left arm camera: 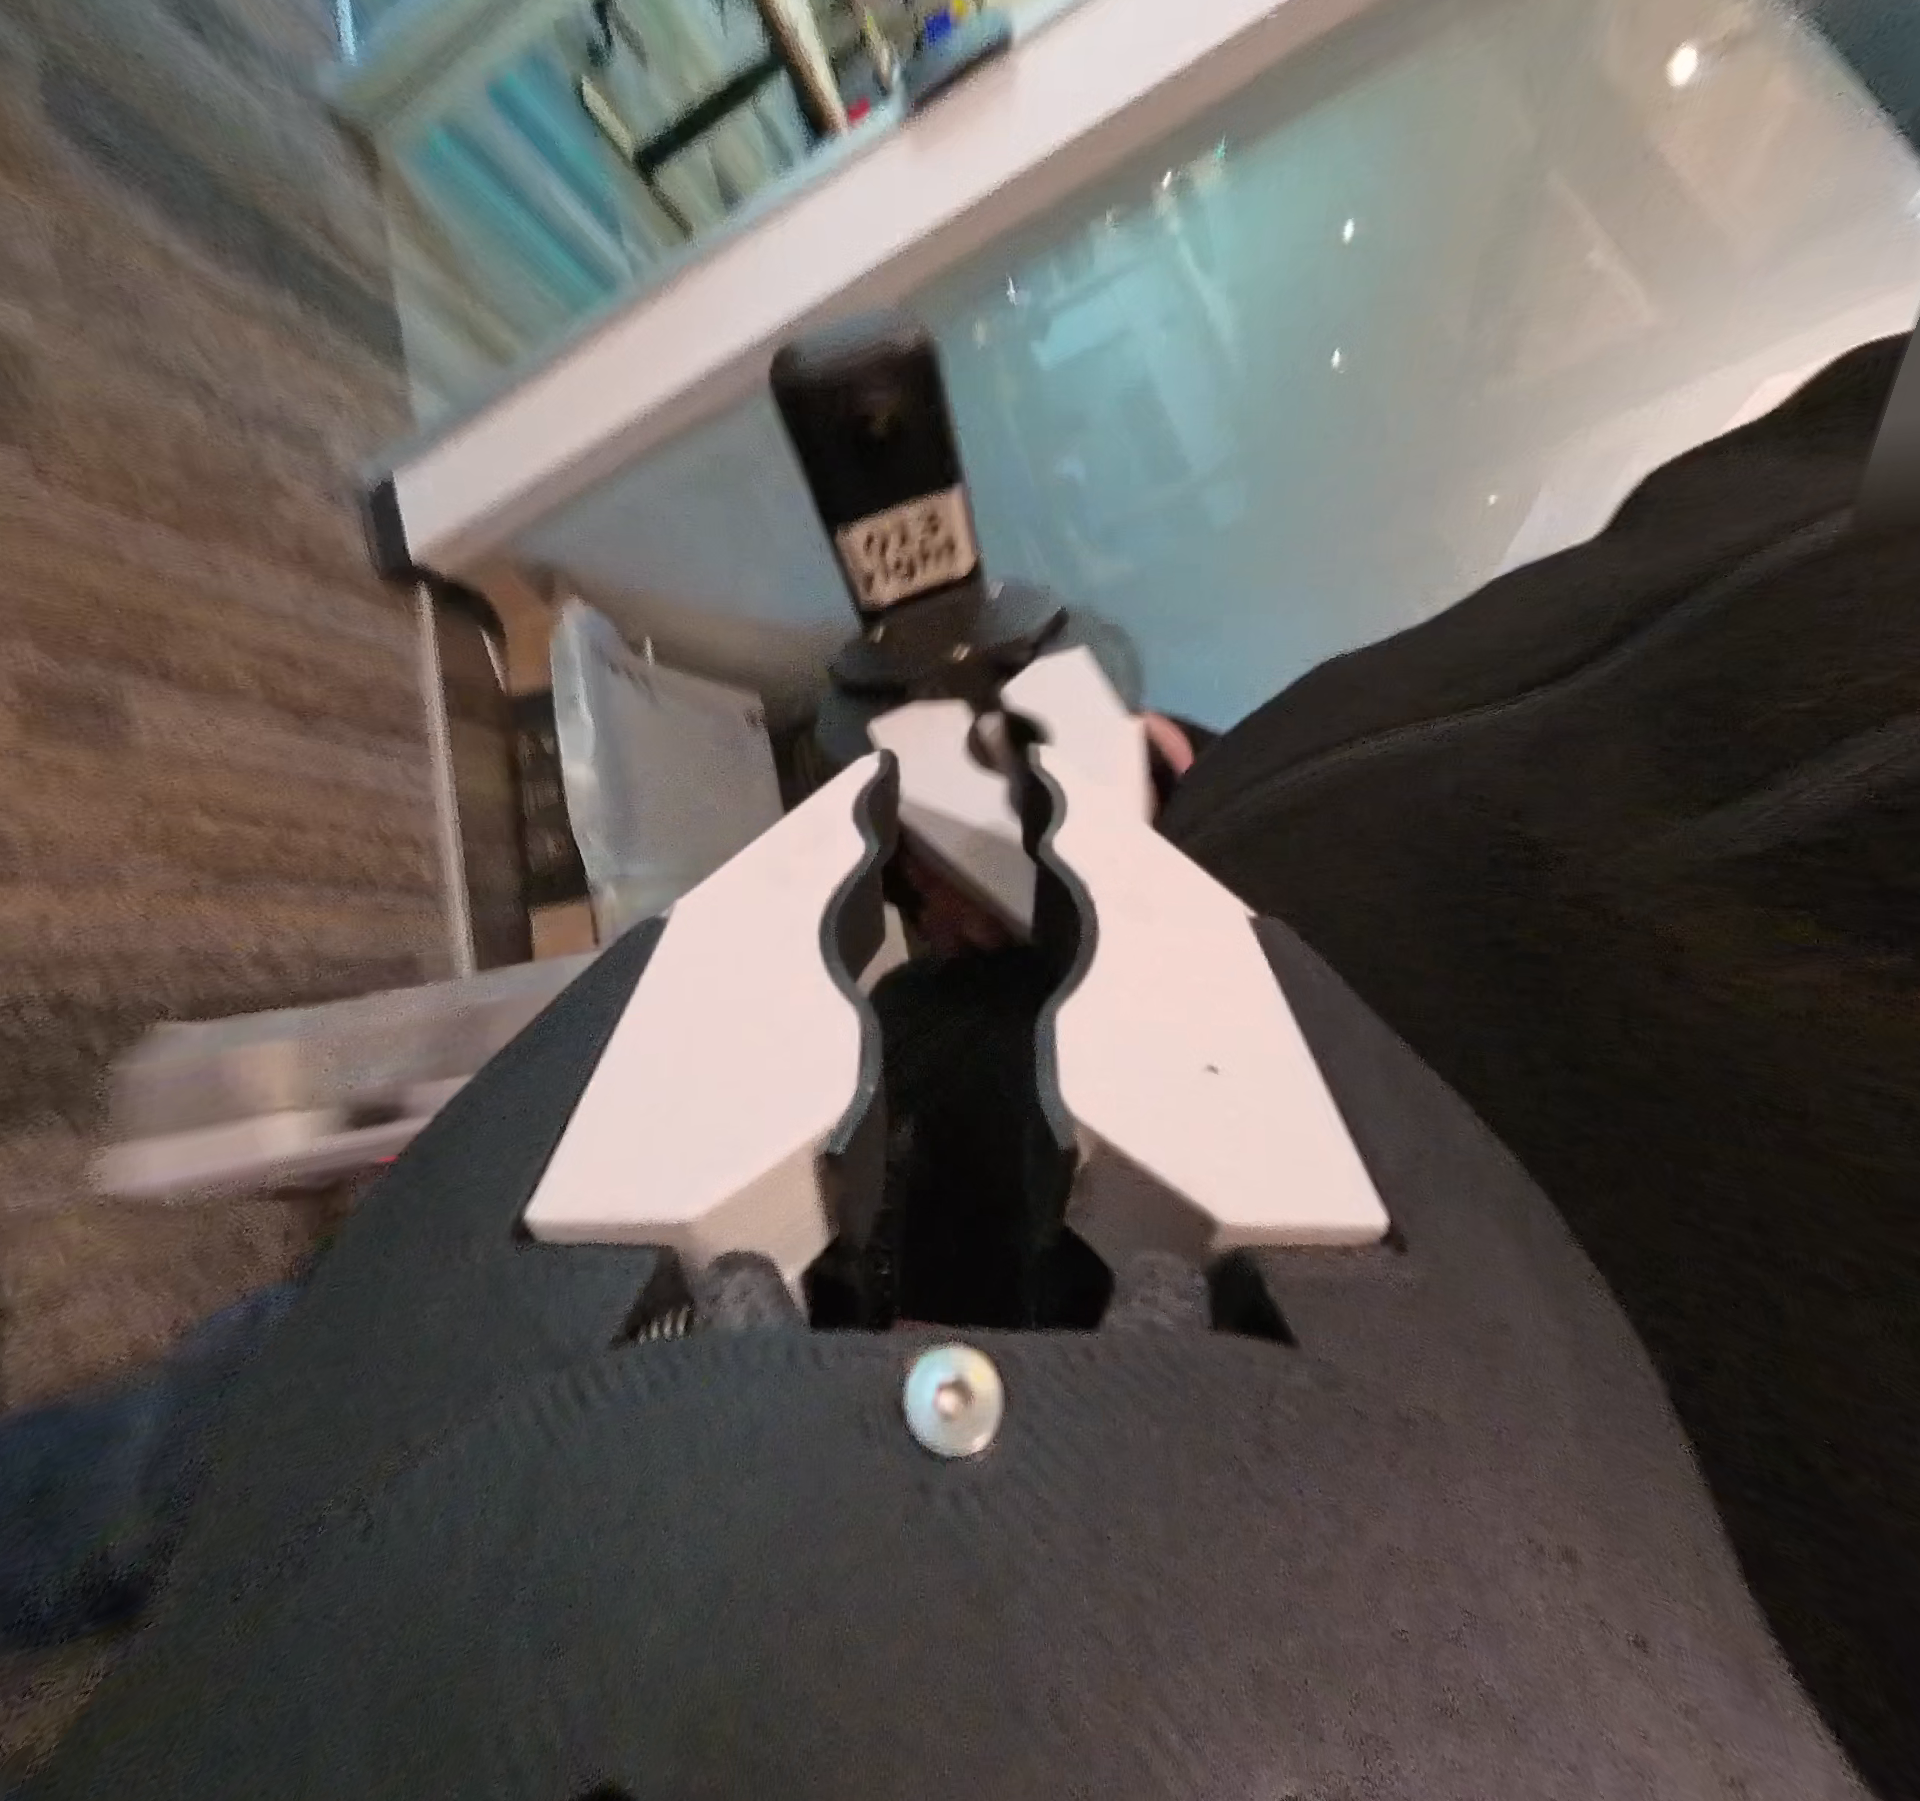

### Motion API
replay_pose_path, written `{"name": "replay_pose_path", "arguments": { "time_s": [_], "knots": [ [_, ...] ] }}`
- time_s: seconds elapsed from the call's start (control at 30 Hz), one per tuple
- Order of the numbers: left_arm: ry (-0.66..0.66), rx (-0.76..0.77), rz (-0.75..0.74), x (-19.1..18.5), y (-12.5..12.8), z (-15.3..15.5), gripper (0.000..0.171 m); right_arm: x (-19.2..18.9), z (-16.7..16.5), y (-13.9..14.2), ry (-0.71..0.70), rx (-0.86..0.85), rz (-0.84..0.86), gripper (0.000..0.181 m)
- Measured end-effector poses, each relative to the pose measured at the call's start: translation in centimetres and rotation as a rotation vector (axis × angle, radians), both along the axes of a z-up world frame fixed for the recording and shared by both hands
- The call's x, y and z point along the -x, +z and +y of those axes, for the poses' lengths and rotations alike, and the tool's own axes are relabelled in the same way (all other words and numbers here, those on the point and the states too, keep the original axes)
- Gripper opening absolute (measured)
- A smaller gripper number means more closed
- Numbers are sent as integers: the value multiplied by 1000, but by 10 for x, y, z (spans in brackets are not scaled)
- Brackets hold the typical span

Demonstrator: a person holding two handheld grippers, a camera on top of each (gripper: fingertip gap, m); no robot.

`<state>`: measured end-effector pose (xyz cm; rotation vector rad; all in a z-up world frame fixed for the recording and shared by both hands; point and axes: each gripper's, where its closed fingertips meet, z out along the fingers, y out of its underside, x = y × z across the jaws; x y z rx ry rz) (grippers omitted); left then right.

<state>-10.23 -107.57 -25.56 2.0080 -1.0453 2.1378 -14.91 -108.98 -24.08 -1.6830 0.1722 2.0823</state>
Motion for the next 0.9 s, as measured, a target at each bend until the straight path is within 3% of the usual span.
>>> {"name": "replay_pose_path", "arguments": {
  "time_s": [0.07, 0.2, 0.4, 0.57, 0.7, 0.9],
  "knots": [
    [-52, 100, 21, 8, -17, -8, 12, 6, 0, -3, 57, 10, 31, 0],
    [-23, 69, 102, 33, -50, 1, 12, -1, -1, -20, 32, 24, 20, 0],
    [11, 133, 193, 70, -95, 4, 12, -12, -12, -66, -24, 143, 65, 0],
    [90, 188, 276, 84, -140, 10, 17, -8, -23, -112, 30, 176, -51, 2],
    [207, 141, 389, 101, -189, 25, 19, -11, -25, -150, 74, 182, -138, 11],
    [338, -75, 650, 144, -292, 75, 54, -11, -6, -220, 118, 136, -326, 28]
  ]
}}
